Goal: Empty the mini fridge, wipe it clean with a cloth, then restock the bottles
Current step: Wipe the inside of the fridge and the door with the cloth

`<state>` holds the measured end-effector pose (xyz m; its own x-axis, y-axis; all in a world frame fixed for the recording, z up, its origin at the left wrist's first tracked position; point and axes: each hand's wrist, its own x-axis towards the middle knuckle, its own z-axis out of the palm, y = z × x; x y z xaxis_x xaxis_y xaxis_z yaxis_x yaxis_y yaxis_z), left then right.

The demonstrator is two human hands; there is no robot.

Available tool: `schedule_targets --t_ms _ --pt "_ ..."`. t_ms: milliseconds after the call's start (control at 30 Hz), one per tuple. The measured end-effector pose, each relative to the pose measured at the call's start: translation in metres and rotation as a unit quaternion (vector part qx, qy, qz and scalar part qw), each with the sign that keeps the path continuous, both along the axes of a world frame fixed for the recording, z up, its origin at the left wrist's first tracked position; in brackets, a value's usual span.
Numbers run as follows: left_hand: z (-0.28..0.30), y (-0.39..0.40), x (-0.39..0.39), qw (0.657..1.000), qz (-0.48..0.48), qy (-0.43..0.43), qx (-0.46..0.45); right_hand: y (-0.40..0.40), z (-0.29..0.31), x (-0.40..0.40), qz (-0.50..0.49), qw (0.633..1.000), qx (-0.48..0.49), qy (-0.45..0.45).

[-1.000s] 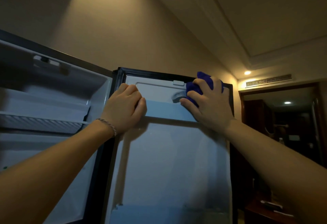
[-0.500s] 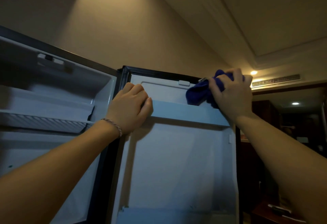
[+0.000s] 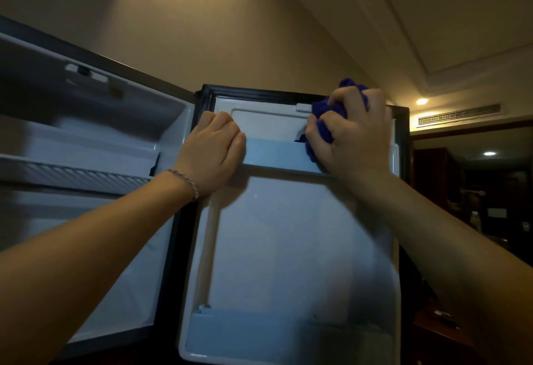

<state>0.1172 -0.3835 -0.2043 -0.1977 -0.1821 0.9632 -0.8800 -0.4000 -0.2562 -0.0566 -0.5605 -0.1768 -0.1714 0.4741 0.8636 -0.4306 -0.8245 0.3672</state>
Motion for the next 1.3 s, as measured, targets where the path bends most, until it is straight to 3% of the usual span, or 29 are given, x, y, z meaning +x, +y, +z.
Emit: schedule_targets --t_ms 300,433,767,1000,1300 --pt "0.002 0.014 -0.001 0.996 -0.033 0.055 0.067 0.086 -0.019 0.039 0.038 0.989 -0.14 0.043" --pt "0.003 0.021 -0.002 0.996 -0.022 0.02 0.082 0.062 -0.039 0.021 -0.004 0.993 -0.098 0.059" --pt "0.002 0.001 -0.003 0.999 -0.003 0.043 -0.004 0.004 -0.041 -0.03 -0.053 0.995 0.047 0.064" --pt "0.002 -0.008 -0.006 0.999 0.001 0.034 -0.017 0.011 -0.042 -0.009 -0.119 0.961 0.193 0.157" --pt "0.002 -0.01 -0.005 0.999 0.015 0.03 0.004 0.025 -0.061 0.03 -0.044 0.985 0.089 0.139"
